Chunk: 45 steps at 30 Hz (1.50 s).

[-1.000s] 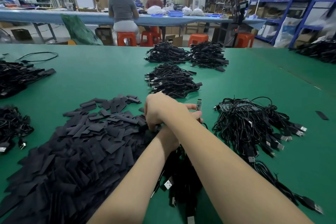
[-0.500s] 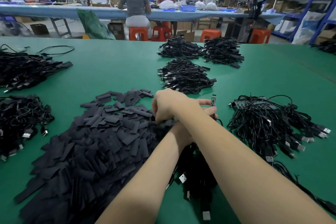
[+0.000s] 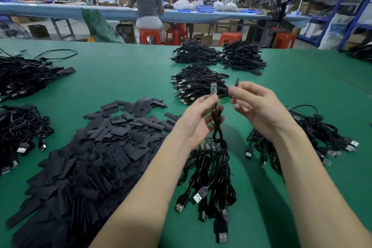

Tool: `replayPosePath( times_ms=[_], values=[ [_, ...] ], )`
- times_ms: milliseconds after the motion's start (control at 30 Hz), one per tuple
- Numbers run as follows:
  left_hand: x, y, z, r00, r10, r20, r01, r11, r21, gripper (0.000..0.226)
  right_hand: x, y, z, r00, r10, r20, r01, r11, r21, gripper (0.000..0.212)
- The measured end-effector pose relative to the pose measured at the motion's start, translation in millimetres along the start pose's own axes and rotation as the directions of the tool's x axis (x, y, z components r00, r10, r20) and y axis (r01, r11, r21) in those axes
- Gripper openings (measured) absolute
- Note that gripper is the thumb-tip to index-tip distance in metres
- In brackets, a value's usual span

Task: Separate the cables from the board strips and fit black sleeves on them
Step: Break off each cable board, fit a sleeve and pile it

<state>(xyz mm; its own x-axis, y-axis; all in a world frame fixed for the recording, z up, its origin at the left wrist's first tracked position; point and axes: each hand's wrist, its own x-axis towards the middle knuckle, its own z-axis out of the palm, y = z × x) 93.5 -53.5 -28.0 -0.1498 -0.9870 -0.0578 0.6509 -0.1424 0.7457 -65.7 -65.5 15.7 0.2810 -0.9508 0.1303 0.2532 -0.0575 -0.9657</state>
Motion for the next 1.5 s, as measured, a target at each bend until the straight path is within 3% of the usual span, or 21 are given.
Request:
replayPosePath(
  times_ms=[100,167,267,333,433,800,1133,1500],
  values=[
    [0,15,-3,0.999,-0.010,-0.032,0.007,0.996,-0.087,0.015,-9,15,-12,0.987,0.079,-0.137,-0.056,0.985,0.162,0.030],
    [-1,28,-3,0.996,0.007,-0.085,-0.011,0.999,-0.049,0.008,-9,23,-12,0.975,0.110,-0.195,-0.068,0.975,0.211,0.043],
    [-4,48,-6,0.991,0.077,-0.106,-0.050,0.970,0.238,0.015,-8,30,-4,0.980,0.115,-0.163,-0.064,0.955,0.290,0.041],
    [-9,56,-8,0.994,0.089,-0.058,-0.050,0.876,0.480,0.019,-9,35,1,0.985,0.107,-0.137,-0.054,0.936,0.347,0.035],
    [-14,58,-10,0.999,0.023,-0.023,-0.004,0.785,0.619,0.020,-9,39,3,0.987,0.076,-0.141,-0.020,0.932,0.362,0.029],
    [-9,49,-15,1.000,-0.027,0.009,0.015,0.774,0.632,0.023,-13,38,5,0.987,0.019,-0.161,0.007,0.988,0.156,0.018],
    [-10,48,-18,0.997,-0.037,0.067,-0.016,0.757,0.653,0.028,-12,41,6,0.984,-0.016,-0.177,0.039,0.991,0.128,0.016],
    [-13,54,-24,0.987,-0.070,0.142,-0.045,0.735,0.677,0.029,-13,41,3,0.998,0.000,-0.068,0.009,0.992,0.126,0.030]
  ],
)
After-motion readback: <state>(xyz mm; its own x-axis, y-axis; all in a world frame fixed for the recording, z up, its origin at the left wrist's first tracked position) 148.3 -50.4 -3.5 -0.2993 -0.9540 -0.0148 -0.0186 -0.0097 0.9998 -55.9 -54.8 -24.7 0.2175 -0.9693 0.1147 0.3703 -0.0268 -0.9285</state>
